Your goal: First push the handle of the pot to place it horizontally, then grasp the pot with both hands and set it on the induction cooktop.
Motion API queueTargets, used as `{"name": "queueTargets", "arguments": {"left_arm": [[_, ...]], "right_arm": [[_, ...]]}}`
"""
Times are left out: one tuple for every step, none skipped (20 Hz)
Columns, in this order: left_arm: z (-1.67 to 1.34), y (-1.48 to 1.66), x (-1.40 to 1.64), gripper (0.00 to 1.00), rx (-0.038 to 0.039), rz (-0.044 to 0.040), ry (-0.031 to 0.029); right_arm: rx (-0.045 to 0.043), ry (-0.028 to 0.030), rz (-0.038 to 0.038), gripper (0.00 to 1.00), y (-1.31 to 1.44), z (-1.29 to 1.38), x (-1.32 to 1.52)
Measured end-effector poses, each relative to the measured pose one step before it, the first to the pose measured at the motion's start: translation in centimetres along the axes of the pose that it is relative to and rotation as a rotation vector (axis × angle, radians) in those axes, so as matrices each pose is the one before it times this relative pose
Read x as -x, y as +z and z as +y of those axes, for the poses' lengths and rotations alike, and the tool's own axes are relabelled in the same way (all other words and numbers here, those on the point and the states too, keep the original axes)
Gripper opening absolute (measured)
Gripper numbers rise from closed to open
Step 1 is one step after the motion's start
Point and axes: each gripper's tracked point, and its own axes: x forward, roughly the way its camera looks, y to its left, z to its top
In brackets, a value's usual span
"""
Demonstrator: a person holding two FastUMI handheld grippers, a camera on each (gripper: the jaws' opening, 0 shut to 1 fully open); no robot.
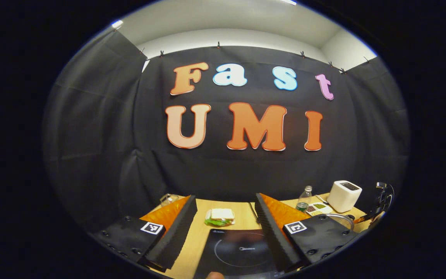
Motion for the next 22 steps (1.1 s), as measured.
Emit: {"name": "queueTargets", "arguments": {"left_arm": [[-1.618, -0.923, -0.566, 0.99, 0.00959, 0.00835, -0.02691], [-1.685, -0.96, -0.367, 0.99, 0.00386, 0.00781, -0.02566], [-1.483, -1.088, -0.456, 0.98, 0.00353, 0.00992, -0.02013], [-1.411, -1.086, -0.498, 0.98, 0.0065, 0.0139, -0.02239], [-1.438, -1.205, -0.603, 0.98, 0.00858, 0.01785, -0.02227], [-1.151, -1.162, -0.577, 0.98, 0.00993, 0.01901, -0.01895], [-1.088, -1.079, -0.744, 0.98, 0.00953, 0.01782, -0.0147], [-0.831, -0.913, -0.643, 0.98, 0.00793, 0.01651, -0.01011], [-0.892, -0.948, -0.49, 0.98, 0.00707, 0.0131, -0.00504], [-0.693, -0.818, -0.675, 0.98, 0.00442, 0.01253, -0.00476], [-0.646, -0.836, -0.598, 0.98, 0.00257, 0.01399, -0.00561], [-0.582, -0.939, -0.669, 0.98, 0.00298, 0.01737, -0.00366], [-0.51, -0.831, -0.657, 0.98, 0.00312, 0.01527, -0.00374], [-0.591, -0.76, -0.55, 0.98, 0.00276, 0.01737, -0.00821], [-0.63, -0.849, -0.528, 0.98, 0.00044, 0.01722, -0.01006], [-0.53, -0.951, -0.478, 0.98, -0.00056, 0.01813, -0.00777], [-0.511, -0.92, -0.554, 0.98, -0.00176, 0.02007, -0.00764], [-0.366, -0.796, -0.701, 0.98, -0.00258, 0.0201, -0.00484], [-0.384, -0.953, -0.704, 0.98, -0.00175, 0.02384, -0.00561], [-0.312, -0.893, -0.563, 0.98, 0.00078, 0.02607, -0.00393], [-0.26, -0.95, -0.516, 0.99, -0.00021, 0.02423, -0.00372], [-0.061, -0.667, -0.402, 0.99, -0.00195, 0.02364, 0.00104]], "right_arm": [[0.00343, -0.00083, -0.017, 0.0, 0.342, -0.304, 0.504], [0.00363, 0.00133, -0.01583, 0.0, 0.33, -0.253, 0.571], [0.00466, 0.00288, -0.01513, 0.0, 0.244, -0.319, 0.567], [0.00502, 0.00554, -0.01261, 0.0, 0.247, -0.148, 0.571], [0.00684, 0.00726, -0.01229, 0.0, 0.197, -0.14, 0.55], [0.00879, 0.00538, -0.01501, 0.0, 0.26, -0.044, 0.433], [0.00858, 0.00311, -0.01703, 0.0, 0.279, -0.117, 0.345], [0.0076, 0.00669, -0.0137, 0.0, 0.281, 0.083, 0.272], [0.00988, 0.00765, -0.01241, 0.0, 0.171, 0.128, 0.365], [0.01114, 0.00706, -0.01122, 0.01, 0.175, 0.17, 0.229], [0.01139, 0.01131, -0.01139, 0.02, 0.231, 0.2, 0.219], [0.01168, 0.00666, -0.01257, 0.04, 0.271, 0.229, 0.04], [0.01283, 0.00583, -0.01288, 0.05, 0.309, 0.097, -0.011], [0.01228, 0.00456, -0.01019, 0.14, 0.24, 0.209, -0.118], [0.00886, 0.00629, -0.00922, 0.19, 0.103, 0.098, 0.125], [0.00588, 0.01013, -0.00981, 0.33, 0.159, 0.249, -0.126], [0.00414, 0.01341, -0.01317, 0.36, 0.268, 0.258, -0.202], [0.00752, 0.00654, -0.01279, 0.44, 0.251, 0.265, -0.275], [0.0063, 0.00337, -0.01204, 0.48, 0.178, 0.05, -0.254], [0.00604, 0.00487, -0.00628, 0.55, 0.158, 0.192, -0.39], [0.00739, 0.00631, 0.00208, 0.58, -0.047, 0.116, -0.292], [0.00814, 0.00092, 0.0047, 0.64, -0.125, 0.115, -0.231]]}}
